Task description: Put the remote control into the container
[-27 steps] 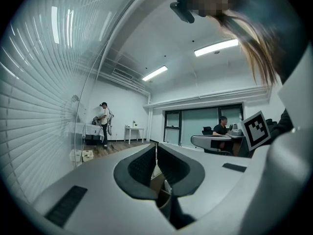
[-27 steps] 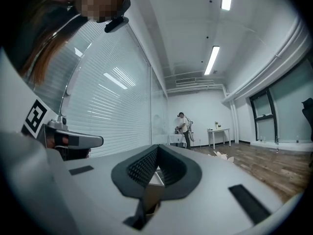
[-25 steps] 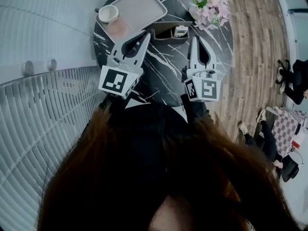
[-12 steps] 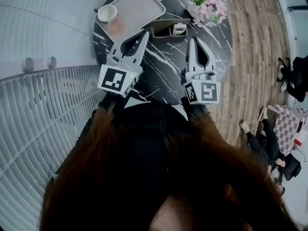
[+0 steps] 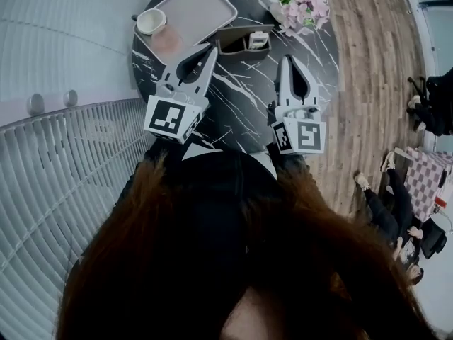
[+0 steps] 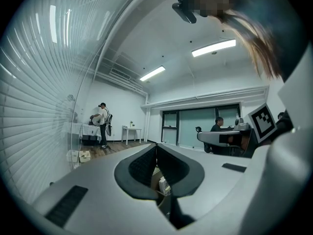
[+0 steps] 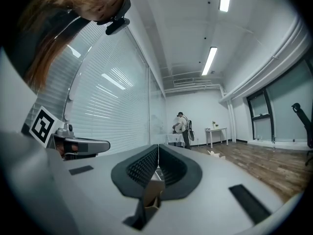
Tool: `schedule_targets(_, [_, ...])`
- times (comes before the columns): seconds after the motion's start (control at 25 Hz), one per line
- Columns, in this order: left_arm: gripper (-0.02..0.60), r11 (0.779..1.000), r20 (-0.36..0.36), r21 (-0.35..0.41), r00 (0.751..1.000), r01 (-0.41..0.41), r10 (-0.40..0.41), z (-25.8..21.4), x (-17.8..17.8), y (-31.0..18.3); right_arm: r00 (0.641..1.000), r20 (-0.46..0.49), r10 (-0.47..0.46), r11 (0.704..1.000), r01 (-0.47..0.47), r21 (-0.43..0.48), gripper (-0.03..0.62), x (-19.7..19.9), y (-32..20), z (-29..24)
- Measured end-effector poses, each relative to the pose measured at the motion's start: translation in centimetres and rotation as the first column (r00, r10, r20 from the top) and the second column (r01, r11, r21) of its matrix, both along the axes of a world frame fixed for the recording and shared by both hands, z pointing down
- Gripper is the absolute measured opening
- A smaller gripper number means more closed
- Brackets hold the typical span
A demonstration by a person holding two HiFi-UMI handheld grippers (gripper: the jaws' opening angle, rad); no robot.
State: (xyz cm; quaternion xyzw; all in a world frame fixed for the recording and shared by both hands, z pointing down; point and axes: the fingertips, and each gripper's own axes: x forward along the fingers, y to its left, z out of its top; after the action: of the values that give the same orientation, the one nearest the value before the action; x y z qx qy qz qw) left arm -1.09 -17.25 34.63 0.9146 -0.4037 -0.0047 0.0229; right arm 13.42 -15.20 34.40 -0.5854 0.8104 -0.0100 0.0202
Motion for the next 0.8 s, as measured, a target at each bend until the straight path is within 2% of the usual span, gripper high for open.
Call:
schedule_targets(0.36, [0.009, 0.999, 0.007, -0.021, 0.999, -0.044, 0.044, 0.2, 2.2, 0.2, 0.987, -0.041, 0.156, 0.981, -0.159, -0.106, 0.018, 6.3, 0.8, 3.3])
schedule_targets(0.52, [0.009, 0.996, 0.009, -0.036, 0.997, -0.076, 0.077, 0.9, 3.7, 0.1, 0.979, -0.050, 0.199, 0.973, -0.203, -0.111, 0.018, 8.0, 1.5, 3.9])
schedule_targets(0.8, [0.009, 0.983, 0.027, -0.046, 0.983, -0.180, 0.181, 2.2, 8.1, 0.0, 0.958, -0.048, 0.282, 0.951, -0.286, -0.118, 0.018, 10.9, 3.5, 4.2])
